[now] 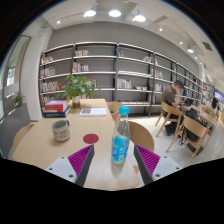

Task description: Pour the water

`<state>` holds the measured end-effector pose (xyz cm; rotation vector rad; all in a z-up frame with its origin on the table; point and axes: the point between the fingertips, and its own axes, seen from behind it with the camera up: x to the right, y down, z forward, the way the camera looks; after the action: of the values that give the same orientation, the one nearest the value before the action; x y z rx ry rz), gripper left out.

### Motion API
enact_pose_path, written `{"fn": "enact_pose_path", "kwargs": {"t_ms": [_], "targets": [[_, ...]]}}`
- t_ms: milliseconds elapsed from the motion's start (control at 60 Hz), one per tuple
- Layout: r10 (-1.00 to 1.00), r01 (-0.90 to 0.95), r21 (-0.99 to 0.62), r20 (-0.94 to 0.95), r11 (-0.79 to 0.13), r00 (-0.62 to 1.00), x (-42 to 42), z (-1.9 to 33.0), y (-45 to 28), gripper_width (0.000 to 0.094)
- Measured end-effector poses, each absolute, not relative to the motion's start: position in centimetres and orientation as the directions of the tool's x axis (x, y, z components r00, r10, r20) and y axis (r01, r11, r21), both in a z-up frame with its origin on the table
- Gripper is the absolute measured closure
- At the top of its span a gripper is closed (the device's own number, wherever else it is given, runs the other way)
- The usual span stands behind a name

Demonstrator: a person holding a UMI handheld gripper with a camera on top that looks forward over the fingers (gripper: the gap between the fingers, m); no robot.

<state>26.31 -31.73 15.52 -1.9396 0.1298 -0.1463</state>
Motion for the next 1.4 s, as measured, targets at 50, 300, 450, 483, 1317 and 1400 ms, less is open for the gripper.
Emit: {"fn": "enact_pose_path", "kwargs": {"t_ms": [50,300,450,483,1317,1400], "targets": [[-0.153,-0.007,-0.935,0.050,-0.353,0.987,27.7,15.0,-30.0,0.0123],[-0.103,-0.003,-0.952,0.030,-0.307,0.994,30.5,13.9,-21.9,0.0115],[-0.078,-0.024,-0.956,-0.002,-0.292,0.997,30.4,12.4,-18.5,0.0295],[-0.079,-0.032,-0.956,-0.010,-0.292,0.997,30.6,12.0,-18.0,0.0329],[0.012,0.474,-0.836,0.490,-0.276,0.871,24.7,15.2,-11.1,0.0622],[0.084,0.664,-0.693,0.672,-0.281,0.736,22.0,16.1,-8.8,0.0620]]}}
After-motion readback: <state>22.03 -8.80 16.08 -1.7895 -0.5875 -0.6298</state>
